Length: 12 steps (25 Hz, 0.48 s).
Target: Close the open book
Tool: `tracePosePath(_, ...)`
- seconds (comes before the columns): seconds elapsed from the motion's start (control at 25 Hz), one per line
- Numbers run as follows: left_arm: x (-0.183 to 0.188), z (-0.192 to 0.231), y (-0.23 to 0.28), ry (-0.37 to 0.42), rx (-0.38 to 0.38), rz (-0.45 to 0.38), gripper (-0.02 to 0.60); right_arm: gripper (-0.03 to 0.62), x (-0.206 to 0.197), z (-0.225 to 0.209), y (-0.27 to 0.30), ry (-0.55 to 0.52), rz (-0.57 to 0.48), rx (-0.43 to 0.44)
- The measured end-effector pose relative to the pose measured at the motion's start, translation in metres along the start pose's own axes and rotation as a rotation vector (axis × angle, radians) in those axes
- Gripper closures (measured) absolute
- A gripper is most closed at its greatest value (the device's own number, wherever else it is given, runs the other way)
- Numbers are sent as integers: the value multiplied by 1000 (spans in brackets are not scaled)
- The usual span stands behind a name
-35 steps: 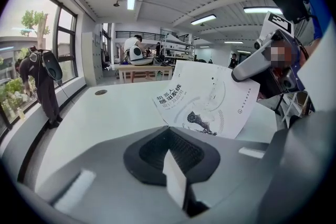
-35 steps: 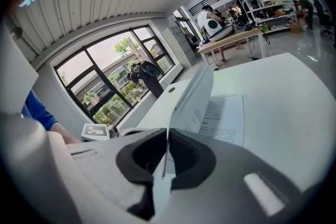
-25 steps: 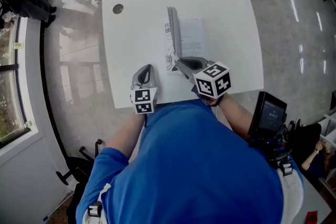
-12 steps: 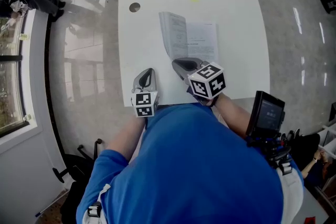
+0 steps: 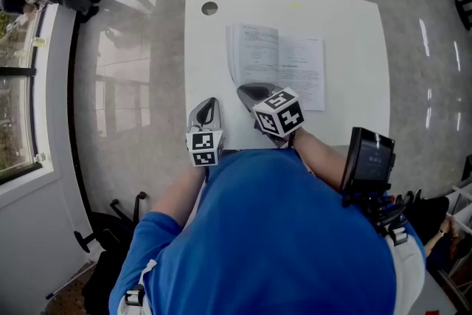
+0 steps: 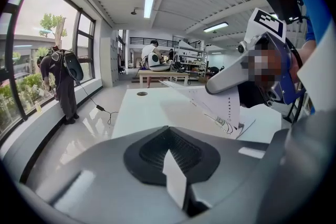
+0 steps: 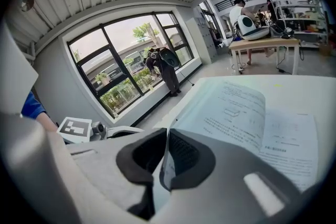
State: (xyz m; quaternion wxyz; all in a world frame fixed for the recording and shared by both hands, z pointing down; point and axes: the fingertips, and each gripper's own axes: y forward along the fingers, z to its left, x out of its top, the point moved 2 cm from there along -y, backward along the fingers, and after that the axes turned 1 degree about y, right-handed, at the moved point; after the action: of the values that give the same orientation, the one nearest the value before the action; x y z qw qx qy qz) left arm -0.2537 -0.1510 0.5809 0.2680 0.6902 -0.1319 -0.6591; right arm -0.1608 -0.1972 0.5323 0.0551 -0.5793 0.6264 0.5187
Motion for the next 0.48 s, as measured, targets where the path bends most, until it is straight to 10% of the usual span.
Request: tracePosePath(0.48, -28, 46, -6, -25, 4, 32, 575, 576, -35, -5, 82, -47, 161, -92)
